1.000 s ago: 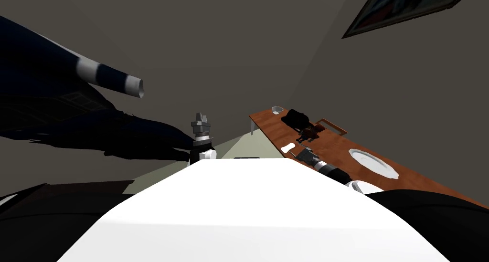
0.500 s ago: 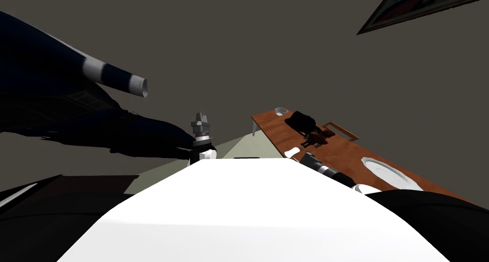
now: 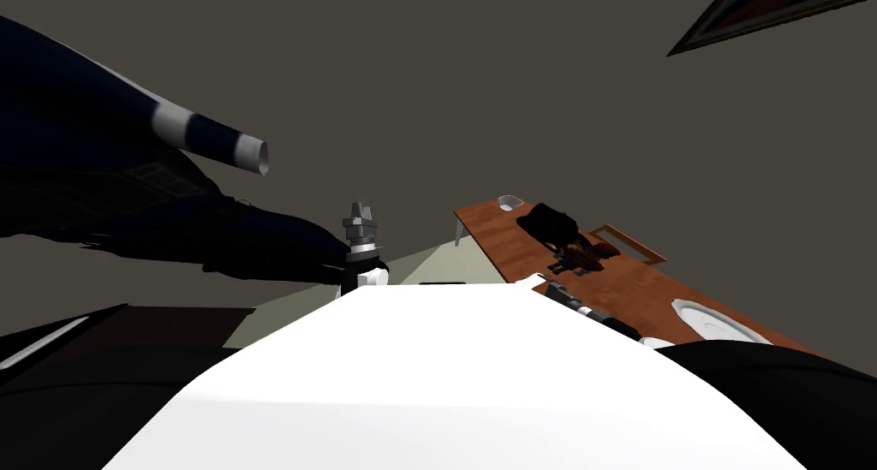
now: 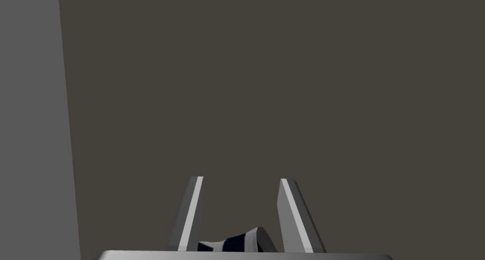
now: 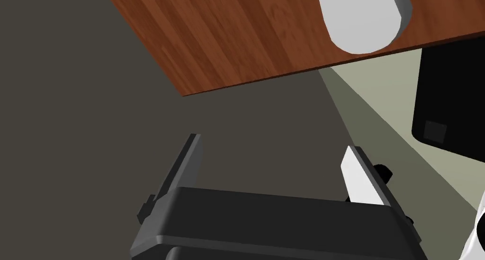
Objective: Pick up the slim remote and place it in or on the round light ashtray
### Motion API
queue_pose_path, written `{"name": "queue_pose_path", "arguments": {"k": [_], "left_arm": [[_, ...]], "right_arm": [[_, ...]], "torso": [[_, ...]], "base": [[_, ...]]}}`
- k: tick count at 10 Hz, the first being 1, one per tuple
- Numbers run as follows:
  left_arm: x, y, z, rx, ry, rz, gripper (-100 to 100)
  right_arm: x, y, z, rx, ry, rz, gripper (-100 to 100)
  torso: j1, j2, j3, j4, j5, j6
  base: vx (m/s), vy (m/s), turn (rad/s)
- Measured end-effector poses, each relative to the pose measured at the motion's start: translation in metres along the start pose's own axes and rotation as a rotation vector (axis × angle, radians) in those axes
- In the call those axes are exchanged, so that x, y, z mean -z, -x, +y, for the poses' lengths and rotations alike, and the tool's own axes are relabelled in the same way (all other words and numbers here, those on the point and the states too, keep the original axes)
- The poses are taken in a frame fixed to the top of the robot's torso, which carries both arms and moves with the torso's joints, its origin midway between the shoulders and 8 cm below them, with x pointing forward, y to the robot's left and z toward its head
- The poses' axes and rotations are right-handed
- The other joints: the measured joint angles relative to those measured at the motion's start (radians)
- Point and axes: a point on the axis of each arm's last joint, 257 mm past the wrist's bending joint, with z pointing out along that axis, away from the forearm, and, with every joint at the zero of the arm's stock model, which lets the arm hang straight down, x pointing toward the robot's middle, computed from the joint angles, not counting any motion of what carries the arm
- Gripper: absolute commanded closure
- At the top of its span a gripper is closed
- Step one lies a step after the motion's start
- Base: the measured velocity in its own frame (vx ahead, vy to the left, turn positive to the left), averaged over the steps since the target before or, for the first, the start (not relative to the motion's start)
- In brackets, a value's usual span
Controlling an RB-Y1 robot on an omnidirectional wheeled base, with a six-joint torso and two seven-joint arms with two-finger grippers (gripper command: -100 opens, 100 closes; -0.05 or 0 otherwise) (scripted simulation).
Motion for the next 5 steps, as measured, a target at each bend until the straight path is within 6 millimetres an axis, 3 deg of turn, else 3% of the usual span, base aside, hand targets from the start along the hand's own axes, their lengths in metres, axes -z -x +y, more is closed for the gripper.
{"name": "queue_pose_path", "arguments": {"k": [5], "left_arm": [[0.000,0.000,0.000,0.000,0.000,0.000,0]], "right_arm": [[0.010,-0.034,0.052,0.117,0.153,0.083,-100]], "torso": [[-0.001,-0.003,-0.002,-0.001,0.000,0.000]], "base": [[0.086,-0.025,0.067]]}}
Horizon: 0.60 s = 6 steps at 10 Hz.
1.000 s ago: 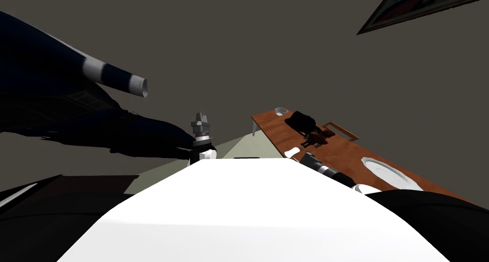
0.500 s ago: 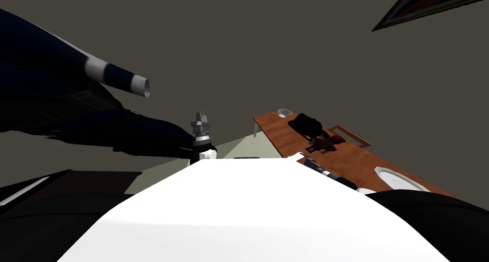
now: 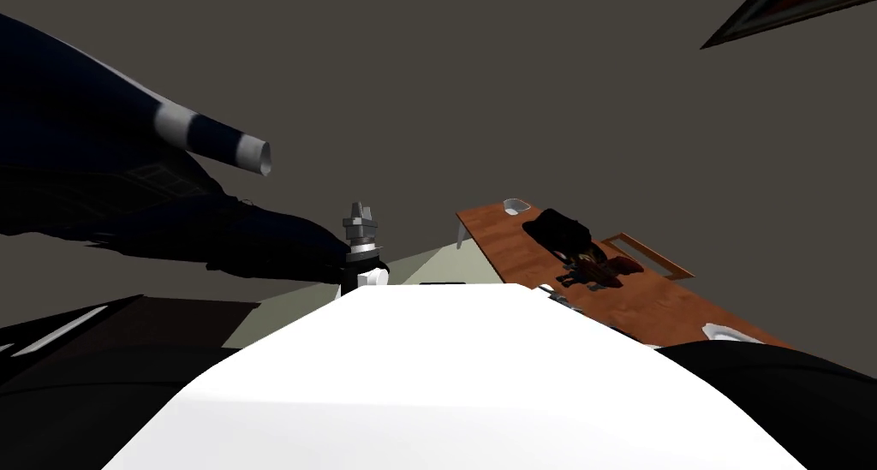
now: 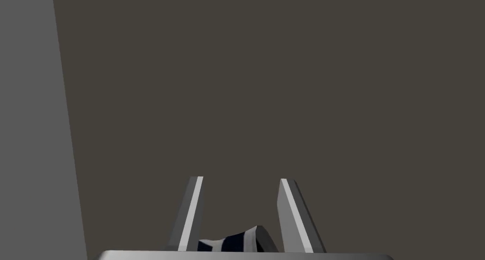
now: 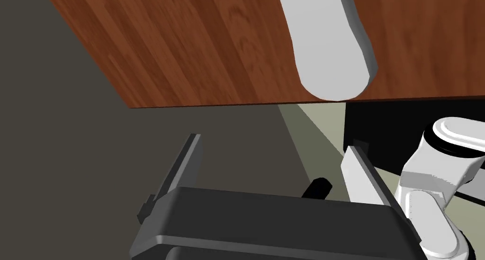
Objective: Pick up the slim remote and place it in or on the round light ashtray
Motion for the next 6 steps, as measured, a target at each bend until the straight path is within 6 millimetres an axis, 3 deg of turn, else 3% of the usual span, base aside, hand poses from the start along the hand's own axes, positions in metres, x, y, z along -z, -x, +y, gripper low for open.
{"name": "queue_pose_path", "arguments": {"k": [6], "left_arm": [[0.000,0.000,0.000,0.000,0.000,0.000,0]], "right_arm": [[0.003,-0.024,0.065,0.146,0.187,0.048,-100]], "torso": [[-0.001,0.000,0.000,0.000,0.000,0.000]], "base": [[0.099,-0.035,0.061]]}}
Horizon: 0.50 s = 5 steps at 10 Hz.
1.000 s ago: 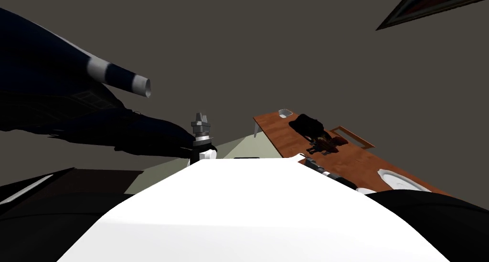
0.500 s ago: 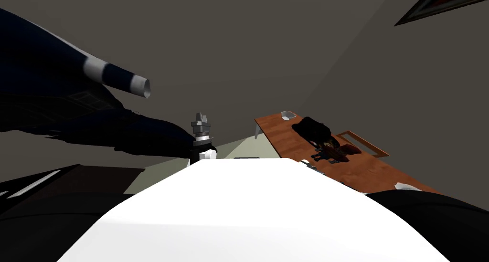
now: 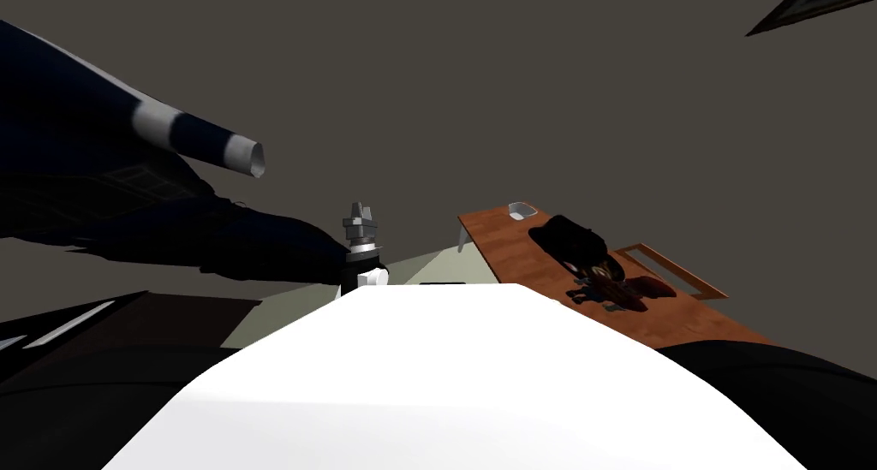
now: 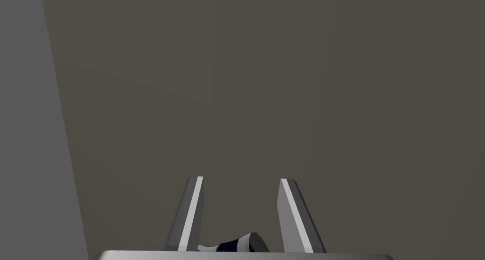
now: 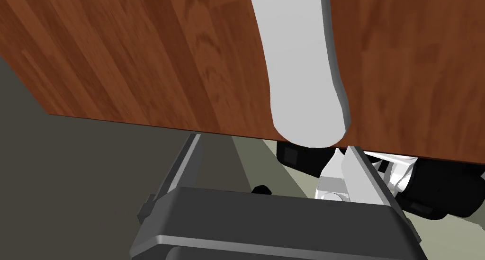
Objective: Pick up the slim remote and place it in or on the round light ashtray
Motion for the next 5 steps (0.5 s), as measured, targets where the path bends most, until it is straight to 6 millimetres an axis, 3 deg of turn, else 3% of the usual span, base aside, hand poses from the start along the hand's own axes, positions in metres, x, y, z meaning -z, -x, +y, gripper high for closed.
{"name": "queue_pose_path", "arguments": {"k": [1,5], "left_arm": [[0.000,0.000,0.000,0.000,0.000,0.000,0],[0.000,0.000,0.000,0.000,0.000,0.000,0]], "right_arm": [[0.002,-0.004,0.018,0.028,0.046,0.003,-100],[0.003,-0.011,0.059,0.131,0.171,0.015,-100]], "torso": [[-0.001,-0.002,-0.001,-0.001,0.000,0.000],[0.001,0.001,0.000,0.000,0.000,0.000]], "base": [[0.107,-0.044,0.037],[0.089,-0.027,0.055]]}}
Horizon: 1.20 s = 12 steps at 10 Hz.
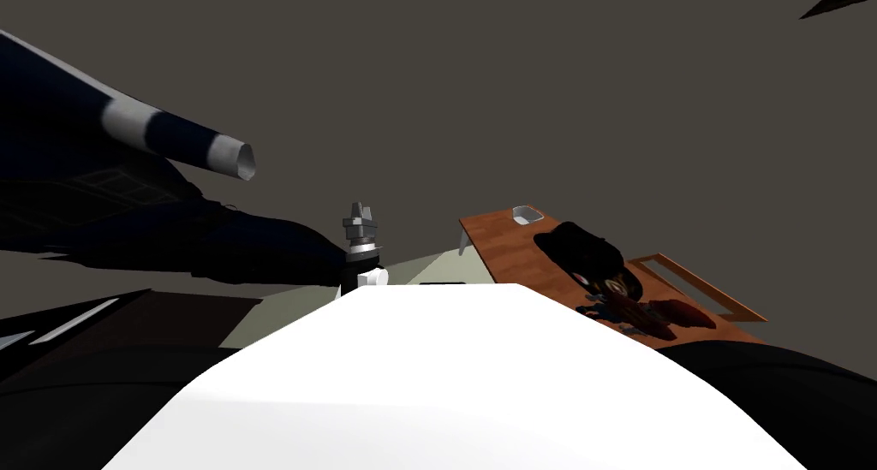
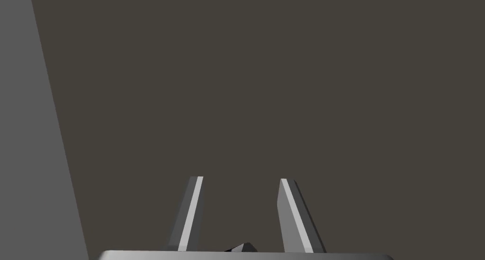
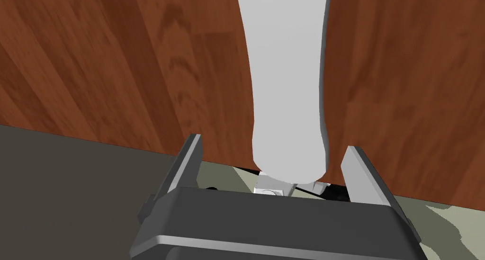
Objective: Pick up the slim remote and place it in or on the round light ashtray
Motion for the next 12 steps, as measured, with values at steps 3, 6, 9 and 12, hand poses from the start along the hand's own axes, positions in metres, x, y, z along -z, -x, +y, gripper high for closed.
{"name": "queue_pose_path", "arguments": {"k": [3,6,9,12], "left_arm": [[0.000,0.000,0.000,0.000,0.000,0.000,0],[0.000,0.000,0.000,0.000,0.000,0.000,0],[0.000,0.000,0.000,0.000,0.000,0.000,0],[0.000,0.000,0.000,0.000,0.000,0.000,0]], "right_arm": [[-0.001,-0.003,0.044,0.104,0.129,-0.003,-100],[0.005,-0.009,0.075,0.184,0.227,-0.005,-100],[0.005,-0.009,0.082,0.204,0.252,-0.010,-100],[-0.012,0.001,0.088,0.193,0.252,-0.012,-100]], "torso": [[-0.002,-0.003,-0.002,-0.001,0.000,0.000],[0.000,0.000,0.000,0.000,0.000,0.000],[0.002,0.004,0.002,0.001,0.000,0.000],[0.000,0.006,0.003,0.001,0.000,0.000]], "base": [[0.123,-0.052,0.062],[0.069,-0.024,0.046],[0.010,-0.009,0.019],[-0.010,-0.028,0.030]]}}
